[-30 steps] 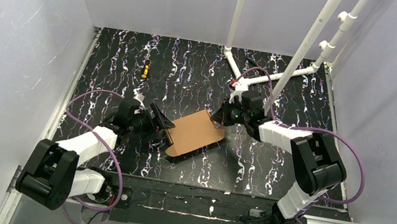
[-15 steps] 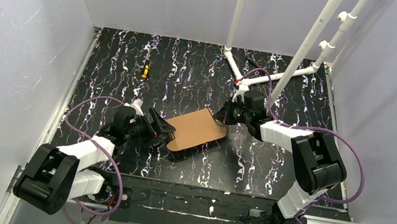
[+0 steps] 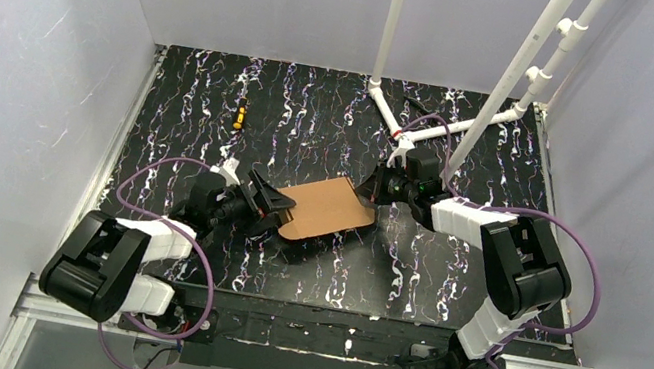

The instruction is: Fold the paper box

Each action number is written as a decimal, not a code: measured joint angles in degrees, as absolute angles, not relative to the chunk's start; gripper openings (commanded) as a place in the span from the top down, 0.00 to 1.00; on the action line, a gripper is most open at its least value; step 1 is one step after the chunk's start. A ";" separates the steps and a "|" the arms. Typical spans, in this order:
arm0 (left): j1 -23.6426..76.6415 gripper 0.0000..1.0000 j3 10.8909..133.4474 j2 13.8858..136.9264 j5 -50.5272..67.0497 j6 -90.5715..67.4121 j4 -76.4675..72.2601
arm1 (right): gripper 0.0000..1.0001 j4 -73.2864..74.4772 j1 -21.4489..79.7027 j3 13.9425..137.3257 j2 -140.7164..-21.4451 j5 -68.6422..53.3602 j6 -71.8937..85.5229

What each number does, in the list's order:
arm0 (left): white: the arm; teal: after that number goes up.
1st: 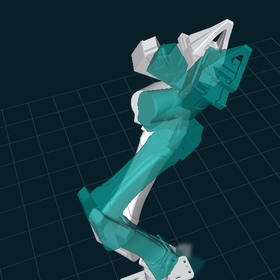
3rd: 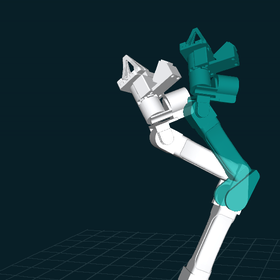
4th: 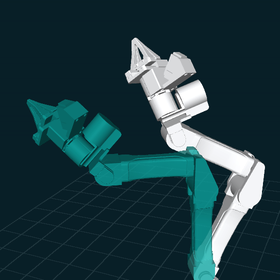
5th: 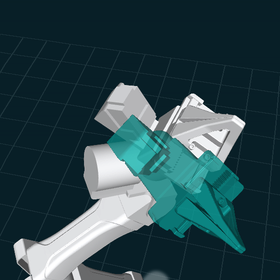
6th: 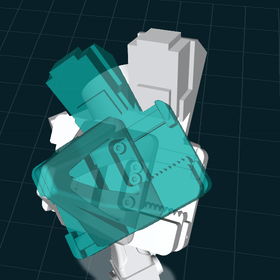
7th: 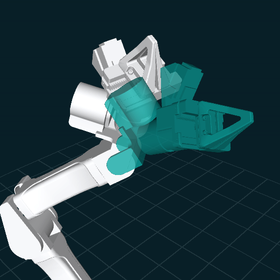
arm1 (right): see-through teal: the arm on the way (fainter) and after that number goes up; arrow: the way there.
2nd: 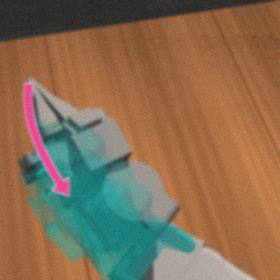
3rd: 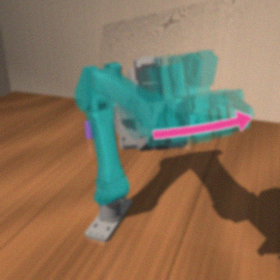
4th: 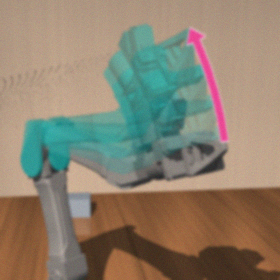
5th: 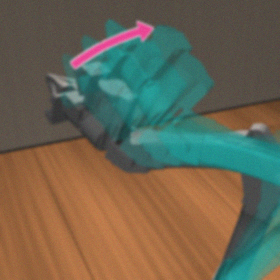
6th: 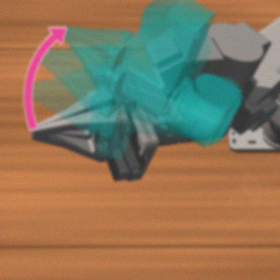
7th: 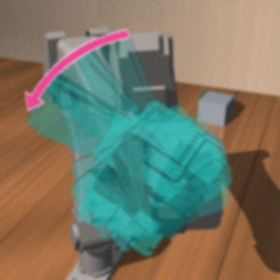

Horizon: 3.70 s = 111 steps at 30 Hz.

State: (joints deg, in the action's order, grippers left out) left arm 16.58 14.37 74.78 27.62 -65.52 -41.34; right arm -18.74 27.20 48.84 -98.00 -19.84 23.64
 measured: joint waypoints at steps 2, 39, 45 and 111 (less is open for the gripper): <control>16.58 0.08 14.37 74.87 27.59 -66.15 -42.09 | 0.99 -18.85 27.20 48.84 -98.00 -20.18 23.75; 16.56 0.76 12.88 69.73 25.61 -82.02 -38.15 | 0.29 -4.16 29.32 51.88 -85.03 -35.48 -2.13; 16.25 0.75 15.59 66.11 26.33 -83.02 -29.17 | 0.02 14.83 29.50 62.83 -83.50 -39.79 -28.80; 16.23 0.46 24.27 70.11 36.01 -99.26 -17.65 | 0.02 7.92 50.87 57.21 -89.32 -14.26 -70.63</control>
State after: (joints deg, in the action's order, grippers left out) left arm 16.23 24.27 70.11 36.01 -99.26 -17.65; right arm 7.92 50.87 57.21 -89.32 -14.26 -70.63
